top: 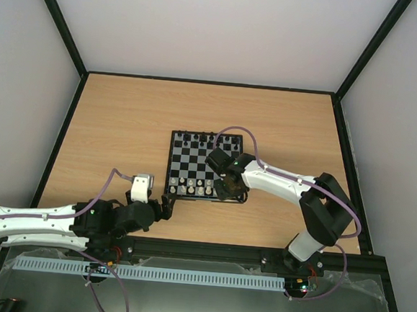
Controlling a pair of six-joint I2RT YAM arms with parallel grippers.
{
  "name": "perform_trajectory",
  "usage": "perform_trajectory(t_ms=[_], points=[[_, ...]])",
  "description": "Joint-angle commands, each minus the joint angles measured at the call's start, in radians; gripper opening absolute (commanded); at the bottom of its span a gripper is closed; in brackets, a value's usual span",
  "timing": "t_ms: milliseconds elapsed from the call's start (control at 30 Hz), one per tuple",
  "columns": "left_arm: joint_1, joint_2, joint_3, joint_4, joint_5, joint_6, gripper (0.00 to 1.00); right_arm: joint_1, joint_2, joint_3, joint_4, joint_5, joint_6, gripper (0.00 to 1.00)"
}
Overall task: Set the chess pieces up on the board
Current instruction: Place the chess piece on the chessboard.
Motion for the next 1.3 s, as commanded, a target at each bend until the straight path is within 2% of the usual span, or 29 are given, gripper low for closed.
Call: perform_trajectory(t_ms=[0,200,333,700,733,867,933,1267], points=[[0.010,-0.007,-0.011,0.004,-0.010,0.007,0.99,-0.010,0.031,0.006,-0.020,-0.009,-0.013,0.05],[0.013,-0.006,-0.011,0.007,-0.009,0.014,1.00,-0.013,0.038,0.010,-0.015,-0.009,-0.019,0.06],[0.017,-0.005,-0.009,0.007,-0.007,0.015,0.99,-0.015,0.036,0.010,-0.014,-0.010,-0.020,0.13],[0.022,0.002,-0.002,0.012,-0.004,0.024,0.99,-0.015,0.013,0.022,-0.023,-0.012,-0.019,0.15],[0.022,0.003,0.000,0.012,-0.002,0.024,0.99,-0.015,0.009,0.025,-0.026,-0.010,-0.019,0.19],[0.023,0.012,0.007,0.015,-0.002,0.027,1.00,-0.015,-0.019,0.032,-0.036,-0.001,-0.017,0.22],[0.025,0.018,0.009,0.016,-0.002,0.029,0.99,-0.015,-0.031,0.035,-0.042,0.001,-0.016,0.27],[0.061,0.015,0.033,-0.014,-0.015,0.059,0.99,-0.015,-0.133,0.032,-0.064,0.020,-0.009,0.35]])
